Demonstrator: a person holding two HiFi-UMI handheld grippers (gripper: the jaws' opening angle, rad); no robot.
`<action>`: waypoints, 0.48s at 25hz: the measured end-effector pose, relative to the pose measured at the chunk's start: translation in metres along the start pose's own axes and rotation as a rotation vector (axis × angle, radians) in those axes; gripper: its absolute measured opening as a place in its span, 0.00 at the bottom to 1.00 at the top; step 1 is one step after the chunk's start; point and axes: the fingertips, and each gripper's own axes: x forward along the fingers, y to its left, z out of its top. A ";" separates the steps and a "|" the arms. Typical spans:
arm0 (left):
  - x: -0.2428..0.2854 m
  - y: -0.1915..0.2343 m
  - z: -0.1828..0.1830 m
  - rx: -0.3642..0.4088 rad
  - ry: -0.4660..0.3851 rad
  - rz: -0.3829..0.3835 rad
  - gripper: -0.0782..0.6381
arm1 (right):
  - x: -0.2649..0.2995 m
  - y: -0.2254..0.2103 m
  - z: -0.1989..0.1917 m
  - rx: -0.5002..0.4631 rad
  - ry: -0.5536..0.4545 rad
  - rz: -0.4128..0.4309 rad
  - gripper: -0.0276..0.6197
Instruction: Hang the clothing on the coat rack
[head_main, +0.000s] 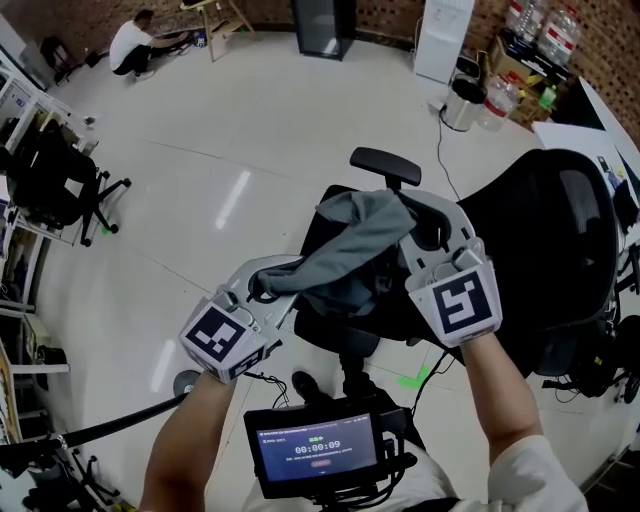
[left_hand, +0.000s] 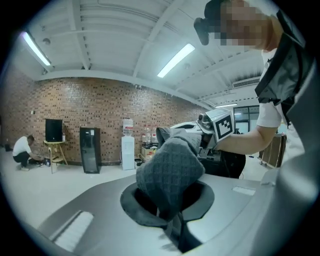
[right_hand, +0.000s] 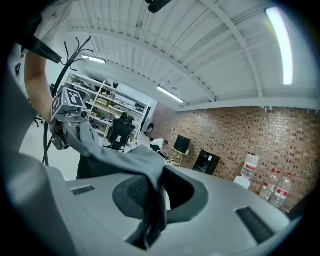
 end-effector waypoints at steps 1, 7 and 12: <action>-0.002 0.004 0.009 0.009 -0.015 0.010 0.13 | 0.000 -0.004 0.007 -0.003 -0.010 -0.004 0.09; -0.015 0.024 0.060 0.065 -0.091 0.072 0.12 | 0.006 -0.026 0.057 -0.026 -0.096 -0.011 0.09; -0.037 0.034 0.089 0.075 -0.135 0.115 0.12 | 0.010 -0.026 0.091 -0.040 -0.144 0.000 0.09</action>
